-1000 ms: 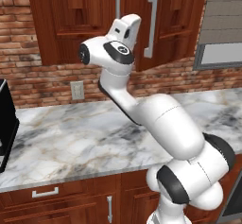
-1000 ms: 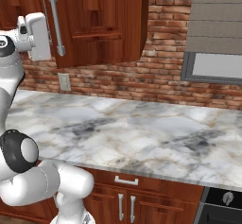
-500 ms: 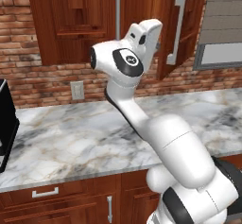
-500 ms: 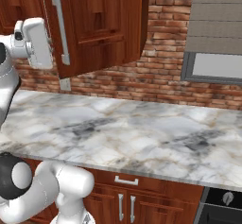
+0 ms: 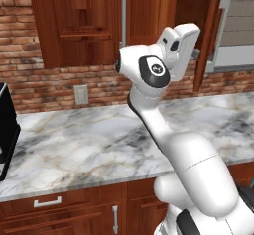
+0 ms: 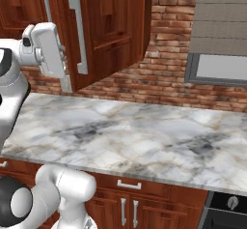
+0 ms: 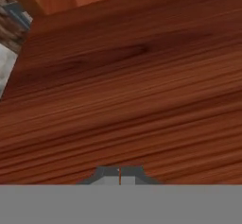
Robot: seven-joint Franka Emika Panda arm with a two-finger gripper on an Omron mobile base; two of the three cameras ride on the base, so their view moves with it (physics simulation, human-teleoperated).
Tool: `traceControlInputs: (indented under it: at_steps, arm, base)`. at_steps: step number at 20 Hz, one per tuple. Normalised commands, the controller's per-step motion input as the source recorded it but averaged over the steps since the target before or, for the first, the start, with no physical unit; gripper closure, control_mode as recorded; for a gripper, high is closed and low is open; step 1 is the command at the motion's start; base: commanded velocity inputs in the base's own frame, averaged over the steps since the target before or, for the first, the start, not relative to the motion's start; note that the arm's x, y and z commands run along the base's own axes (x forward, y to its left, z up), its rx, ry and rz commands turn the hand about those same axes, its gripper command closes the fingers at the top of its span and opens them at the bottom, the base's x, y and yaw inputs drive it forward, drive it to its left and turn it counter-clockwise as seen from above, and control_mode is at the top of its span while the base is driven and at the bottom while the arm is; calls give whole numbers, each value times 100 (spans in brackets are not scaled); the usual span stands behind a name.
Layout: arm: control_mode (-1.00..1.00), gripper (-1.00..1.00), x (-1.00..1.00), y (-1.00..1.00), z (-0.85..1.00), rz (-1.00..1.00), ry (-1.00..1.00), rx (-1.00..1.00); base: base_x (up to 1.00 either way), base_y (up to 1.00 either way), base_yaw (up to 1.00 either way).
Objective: Open the cabinet and move the ladle to the pot. Then close the cabinet.
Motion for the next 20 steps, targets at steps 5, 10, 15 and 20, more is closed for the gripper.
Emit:
traceControlInputs:
  at_steps: [5, 10, 15, 20]
  arm:
    - [-100, 100, -39, -58, 0, -7, 0, 0]
    - [-100, 100, -27, -50, 0, -2, 0, 0]
    - [-100, 100, -10, -40, 0, 0, 0, 0]
    - [-100, 100, 0, -20, 0, 0, 0, 3]
  base:
    - [0, 0, 0]
    - [0, 0, 0]
    - [0, 0, 0]
    - [0, 0, 0]
